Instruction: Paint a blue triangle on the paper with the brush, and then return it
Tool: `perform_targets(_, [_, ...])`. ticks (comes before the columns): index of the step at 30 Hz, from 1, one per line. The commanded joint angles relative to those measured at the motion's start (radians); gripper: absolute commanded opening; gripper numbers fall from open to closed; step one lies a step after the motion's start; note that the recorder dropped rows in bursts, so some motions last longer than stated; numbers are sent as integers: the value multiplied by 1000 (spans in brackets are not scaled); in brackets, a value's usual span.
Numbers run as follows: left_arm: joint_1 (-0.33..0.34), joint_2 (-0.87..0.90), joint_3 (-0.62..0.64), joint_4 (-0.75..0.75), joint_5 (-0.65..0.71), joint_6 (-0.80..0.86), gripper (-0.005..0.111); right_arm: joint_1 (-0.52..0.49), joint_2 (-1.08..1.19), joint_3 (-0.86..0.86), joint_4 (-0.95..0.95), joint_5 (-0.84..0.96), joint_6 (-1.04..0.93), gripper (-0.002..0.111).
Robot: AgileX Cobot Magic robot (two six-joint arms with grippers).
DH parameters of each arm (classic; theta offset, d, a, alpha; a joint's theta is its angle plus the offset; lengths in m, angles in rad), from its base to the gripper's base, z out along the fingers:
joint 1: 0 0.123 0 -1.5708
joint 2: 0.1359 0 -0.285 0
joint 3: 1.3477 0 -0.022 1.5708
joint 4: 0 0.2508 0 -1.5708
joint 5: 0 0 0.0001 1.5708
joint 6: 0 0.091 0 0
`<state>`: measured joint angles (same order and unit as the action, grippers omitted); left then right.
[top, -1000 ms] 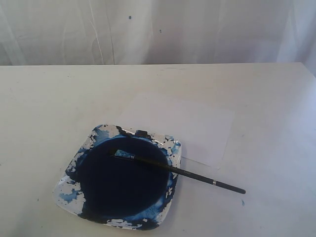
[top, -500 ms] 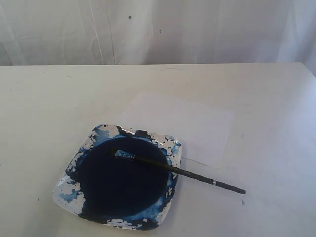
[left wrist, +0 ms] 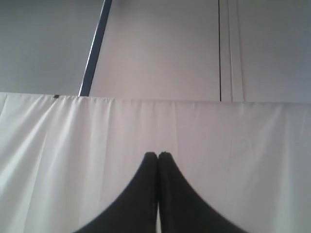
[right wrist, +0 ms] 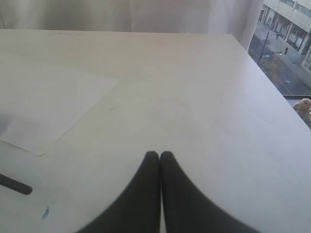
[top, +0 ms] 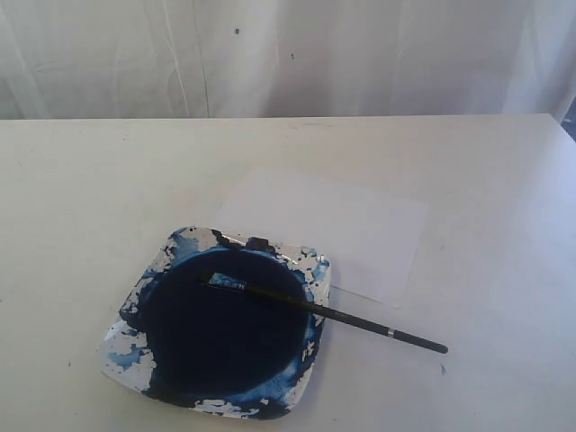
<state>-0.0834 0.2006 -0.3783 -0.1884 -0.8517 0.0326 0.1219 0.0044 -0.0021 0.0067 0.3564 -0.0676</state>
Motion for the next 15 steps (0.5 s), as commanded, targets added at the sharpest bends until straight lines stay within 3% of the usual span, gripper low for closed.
perform_targets(1, [-2,238,-200,-35,61,76,0,-1,-4,2,-1,-6,-2,0])
perform_targets(6, [-2,659,-495,-31,370,73,0,-1,-4,2,-1,-6,-2,0])
perform_targets(11, [-2,1053,-895,-28,946,73,0,-1,-4,2,-1,-6,-2,0])
perform_targets(15, [-2,1235,-1087,-37,1208,119,0,-1,-4,2,-1,-6,-2,0])
